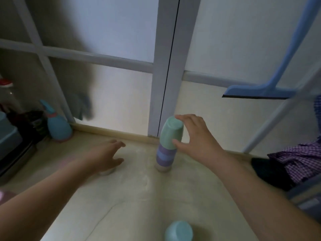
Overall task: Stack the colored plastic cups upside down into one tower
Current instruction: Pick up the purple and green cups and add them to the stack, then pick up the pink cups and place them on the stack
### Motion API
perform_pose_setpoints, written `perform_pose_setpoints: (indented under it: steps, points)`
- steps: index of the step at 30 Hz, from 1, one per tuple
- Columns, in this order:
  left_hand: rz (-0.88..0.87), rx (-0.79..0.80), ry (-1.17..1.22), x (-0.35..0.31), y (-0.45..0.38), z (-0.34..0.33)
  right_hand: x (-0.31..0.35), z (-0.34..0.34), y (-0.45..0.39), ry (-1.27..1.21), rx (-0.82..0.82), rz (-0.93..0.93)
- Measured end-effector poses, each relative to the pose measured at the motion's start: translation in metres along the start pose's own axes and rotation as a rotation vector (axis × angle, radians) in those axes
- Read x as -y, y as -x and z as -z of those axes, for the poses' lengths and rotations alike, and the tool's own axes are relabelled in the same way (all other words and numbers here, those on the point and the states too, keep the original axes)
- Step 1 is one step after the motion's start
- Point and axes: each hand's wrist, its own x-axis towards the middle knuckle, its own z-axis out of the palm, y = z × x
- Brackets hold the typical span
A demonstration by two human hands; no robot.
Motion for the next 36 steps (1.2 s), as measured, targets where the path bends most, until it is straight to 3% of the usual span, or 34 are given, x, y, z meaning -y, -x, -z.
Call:
perform_pose_setpoints:
  steps: [2, 8, 15, 22, 29, 36]
  points:
    - [0.003, 0.016, -0.008, 0.0, 0.005, -0.006, 0.006, -0.005, 0.012, -0.003, 0.016, 0.044]
    - [0.049, -0.016, -0.077, 0.014, 0.034, -0.012, 0.032, -0.05, 0.011, -0.077, 0.27, 0.112]
    - [0.236, -0.14, 0.041, 0.091, 0.082, 0.009, 0.079, -0.131, -0.044, -0.085, 0.493, 0.172]
    - [0.314, -0.119, 0.067, 0.148, 0.079, -0.009, 0.114, -0.203, -0.088, 0.01, 0.592, 0.189]
    - [0.306, -0.036, 0.186, 0.17, 0.044, -0.043, 0.112, -0.256, -0.108, 0.026, 0.699, 0.082]
    - [0.315, 0.007, 0.238, 0.176, 0.032, -0.053, 0.107, -0.263, -0.108, -0.031, 0.701, 0.021]
